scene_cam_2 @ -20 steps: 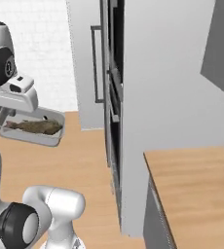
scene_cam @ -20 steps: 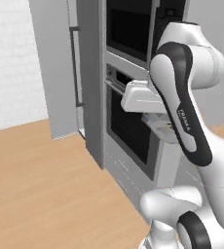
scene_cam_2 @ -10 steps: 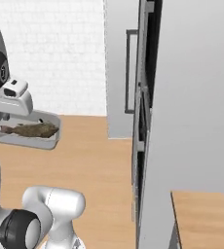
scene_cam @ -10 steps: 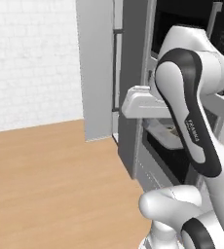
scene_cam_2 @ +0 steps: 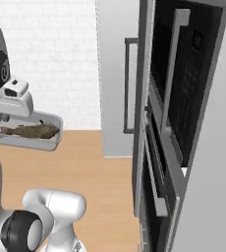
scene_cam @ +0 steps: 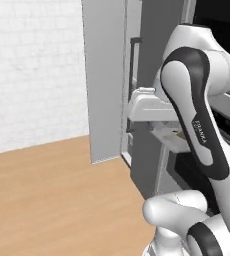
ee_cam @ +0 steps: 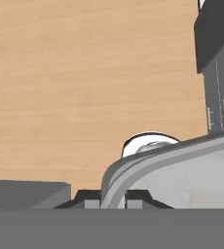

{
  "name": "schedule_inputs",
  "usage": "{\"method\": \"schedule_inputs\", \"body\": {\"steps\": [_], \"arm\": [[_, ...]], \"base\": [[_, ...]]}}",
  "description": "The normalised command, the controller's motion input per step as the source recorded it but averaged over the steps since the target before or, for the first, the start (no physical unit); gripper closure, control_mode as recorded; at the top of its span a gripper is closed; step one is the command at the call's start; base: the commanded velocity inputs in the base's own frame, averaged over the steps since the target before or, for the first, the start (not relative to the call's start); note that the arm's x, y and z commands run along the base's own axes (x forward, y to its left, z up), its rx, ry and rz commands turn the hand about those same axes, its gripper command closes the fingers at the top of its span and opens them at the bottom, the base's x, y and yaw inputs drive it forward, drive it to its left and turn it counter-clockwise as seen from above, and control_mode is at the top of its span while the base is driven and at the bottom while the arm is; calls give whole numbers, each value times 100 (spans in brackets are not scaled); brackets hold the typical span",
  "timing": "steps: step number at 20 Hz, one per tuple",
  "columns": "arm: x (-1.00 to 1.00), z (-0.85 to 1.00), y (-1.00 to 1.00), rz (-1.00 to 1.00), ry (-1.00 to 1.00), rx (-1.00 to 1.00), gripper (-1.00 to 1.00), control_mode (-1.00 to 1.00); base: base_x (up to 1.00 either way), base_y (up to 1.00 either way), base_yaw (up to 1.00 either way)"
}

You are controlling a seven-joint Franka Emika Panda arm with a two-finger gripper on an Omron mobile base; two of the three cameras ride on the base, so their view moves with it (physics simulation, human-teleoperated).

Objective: Take the meat container that has the fish and place it on the second highest rack of the freezer. Then take the vegetable container that has the squash and corn and place it on the highest rack of the freezer.

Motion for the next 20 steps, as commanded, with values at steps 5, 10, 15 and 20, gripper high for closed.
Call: {"method": "schedule_inputs", "body": {"steps": [5,10,15,20], "arm": [[0,0,0,0,0,0,100,100],[0,0,0,0,0,0,100,100],[0,0,0,0,0,0,100,100],[0,0,0,0,0,0,100,100]], "base": [[75,79,-49],[79,92,-44],[53,91,-18],[37,24,-25]]}}
